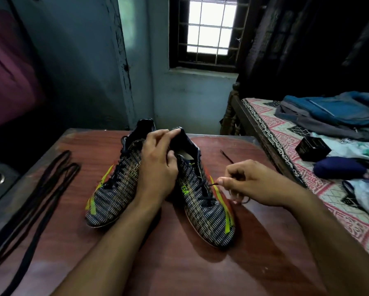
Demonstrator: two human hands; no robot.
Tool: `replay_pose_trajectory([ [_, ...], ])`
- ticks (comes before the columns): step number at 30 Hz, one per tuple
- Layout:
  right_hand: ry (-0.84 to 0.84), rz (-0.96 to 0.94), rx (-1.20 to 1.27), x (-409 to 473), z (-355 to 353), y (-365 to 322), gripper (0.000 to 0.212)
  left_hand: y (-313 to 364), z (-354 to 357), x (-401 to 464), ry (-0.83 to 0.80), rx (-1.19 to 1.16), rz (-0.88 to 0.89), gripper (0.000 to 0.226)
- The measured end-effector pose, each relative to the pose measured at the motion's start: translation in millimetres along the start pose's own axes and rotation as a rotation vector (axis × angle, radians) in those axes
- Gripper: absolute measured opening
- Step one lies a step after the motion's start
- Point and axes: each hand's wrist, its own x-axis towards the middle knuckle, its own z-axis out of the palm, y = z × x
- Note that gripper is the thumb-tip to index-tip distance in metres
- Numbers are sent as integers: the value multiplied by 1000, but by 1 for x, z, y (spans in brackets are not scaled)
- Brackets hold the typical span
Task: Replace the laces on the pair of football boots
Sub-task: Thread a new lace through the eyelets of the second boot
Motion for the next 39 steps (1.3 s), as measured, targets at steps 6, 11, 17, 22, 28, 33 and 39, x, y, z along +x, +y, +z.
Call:
replay_pose_trajectory([
  [6,-42,159,-45,-34,-27,-63,39,16,-7,-10,-46,-69,39,33],
  [11,150,79,42,-39,-35,-112,39,16,-2,-15,-151,-191,101,35],
  [17,248,-3,394,-27,-23,-148,39,9,7,-18,-276,-310,72,47],
  [22,271,-65,490,-12,-10,-174,24,7,10,-17,-297,-331,49,54],
  [28,259,-196,575,13,-8,-199,17,5,15,-18,-334,-317,85,30],
  [33,282,-264,363,40,-16,-212,12,17,3,-18,-294,-192,141,17],
  [39,394,-241,-112,56,-21,-201,14,38,-27,-17,247,-210,305,32],
])
